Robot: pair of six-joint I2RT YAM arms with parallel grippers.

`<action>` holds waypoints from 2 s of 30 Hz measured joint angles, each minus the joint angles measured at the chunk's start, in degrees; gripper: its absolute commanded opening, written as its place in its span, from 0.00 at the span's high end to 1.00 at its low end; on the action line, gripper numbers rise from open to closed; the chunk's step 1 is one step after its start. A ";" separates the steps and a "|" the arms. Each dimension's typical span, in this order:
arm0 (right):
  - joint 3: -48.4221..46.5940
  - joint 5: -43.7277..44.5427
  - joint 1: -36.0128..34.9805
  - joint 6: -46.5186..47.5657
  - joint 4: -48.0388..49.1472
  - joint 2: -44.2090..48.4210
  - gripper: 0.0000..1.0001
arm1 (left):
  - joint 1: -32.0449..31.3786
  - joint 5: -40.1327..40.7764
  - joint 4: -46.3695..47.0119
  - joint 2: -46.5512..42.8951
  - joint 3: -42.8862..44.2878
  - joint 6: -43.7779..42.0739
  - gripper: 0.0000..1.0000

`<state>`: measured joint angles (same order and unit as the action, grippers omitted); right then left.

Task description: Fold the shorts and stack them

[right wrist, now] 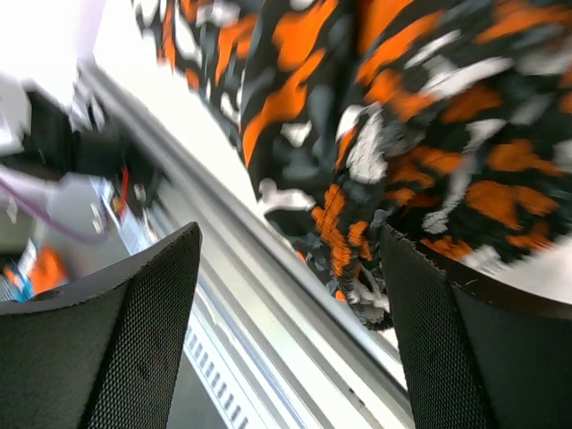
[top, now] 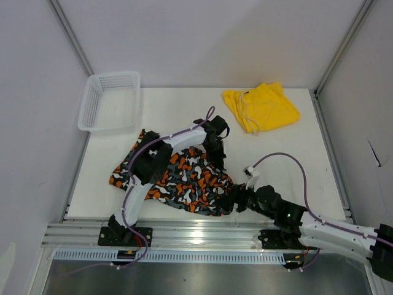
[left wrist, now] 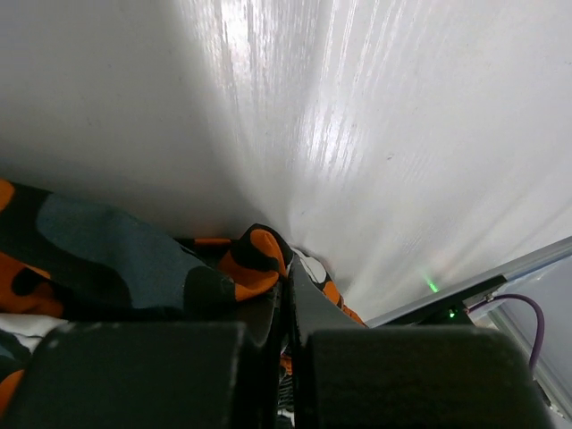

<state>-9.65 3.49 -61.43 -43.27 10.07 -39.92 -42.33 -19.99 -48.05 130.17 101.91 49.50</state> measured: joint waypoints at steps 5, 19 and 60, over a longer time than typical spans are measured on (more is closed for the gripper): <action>-0.02 0.13 9.38 -3.63 -10.88 9.66 0.24 | 0.26 0.42 0.46 -0.02 0.00 -0.02 1.00; -0.02 -3.37 24.74 -6.03 -18.78 -0.66 0.44 | 0.28 0.79 0.61 -1.97 -0.02 -0.02 1.00; -14.97 -19.91 36.06 4.37 12.87 -43.76 0.98 | -3.37 4.90 -2.16 -4.81 -2.27 -1.60 1.00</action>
<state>-24.62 -16.43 -25.36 -38.89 22.94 -83.68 -45.69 -15.09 -50.22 125.36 99.63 47.90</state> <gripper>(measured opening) 0.011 0.003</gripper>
